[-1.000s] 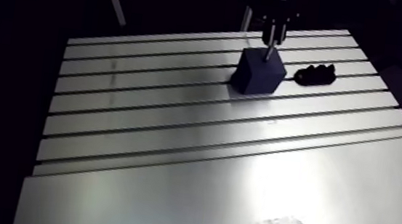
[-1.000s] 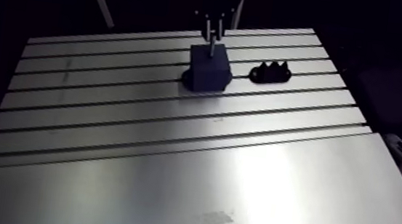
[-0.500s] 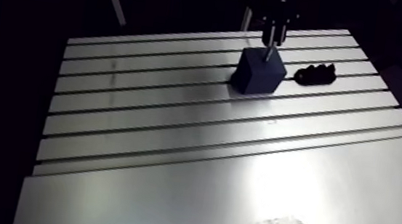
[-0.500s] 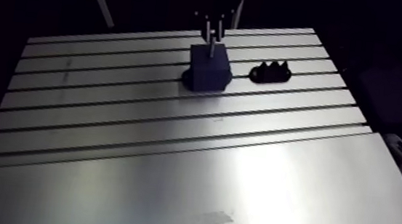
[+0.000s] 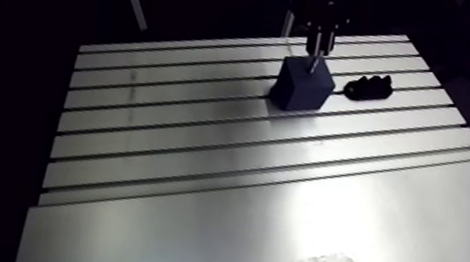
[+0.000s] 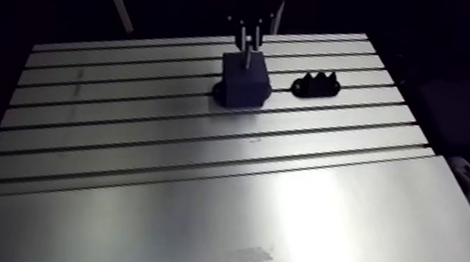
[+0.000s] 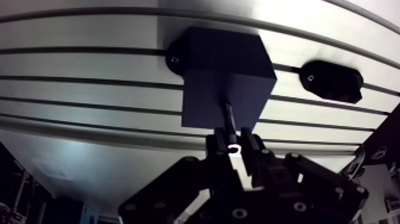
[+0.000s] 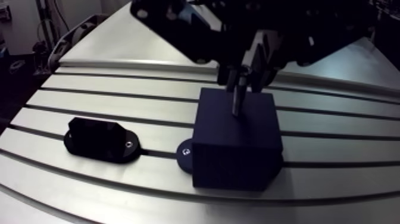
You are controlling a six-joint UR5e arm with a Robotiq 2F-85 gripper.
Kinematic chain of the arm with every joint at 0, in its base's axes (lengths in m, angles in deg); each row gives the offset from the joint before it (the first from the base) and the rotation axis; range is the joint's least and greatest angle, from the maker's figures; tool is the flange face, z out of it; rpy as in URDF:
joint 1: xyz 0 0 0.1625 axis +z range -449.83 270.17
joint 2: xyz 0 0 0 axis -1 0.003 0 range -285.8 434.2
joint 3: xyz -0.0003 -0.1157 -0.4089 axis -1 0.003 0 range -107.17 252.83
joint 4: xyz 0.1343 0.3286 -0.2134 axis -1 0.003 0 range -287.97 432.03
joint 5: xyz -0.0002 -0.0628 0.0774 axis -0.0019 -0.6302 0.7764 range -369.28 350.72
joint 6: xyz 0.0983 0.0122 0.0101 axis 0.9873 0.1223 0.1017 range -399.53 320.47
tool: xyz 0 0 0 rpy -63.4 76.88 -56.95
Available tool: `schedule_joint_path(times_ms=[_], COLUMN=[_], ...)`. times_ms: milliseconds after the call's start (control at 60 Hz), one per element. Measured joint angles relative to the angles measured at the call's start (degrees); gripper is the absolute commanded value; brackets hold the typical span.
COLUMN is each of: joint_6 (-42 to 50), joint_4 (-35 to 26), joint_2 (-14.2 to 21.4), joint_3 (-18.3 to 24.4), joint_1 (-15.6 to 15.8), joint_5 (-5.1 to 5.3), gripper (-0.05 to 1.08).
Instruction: Pick up the M10 bolt and insert it into the hole until fully seated.
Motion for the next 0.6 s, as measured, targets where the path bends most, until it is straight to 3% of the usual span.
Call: schedule_joint_path(times_ms=[600], joint_6=[0.0], joint_4=[1.0], joint_2=[0.2], joint_3=[-0.4], joint_1=[0.2], joint_5=[-0.06], gripper=[1.08])
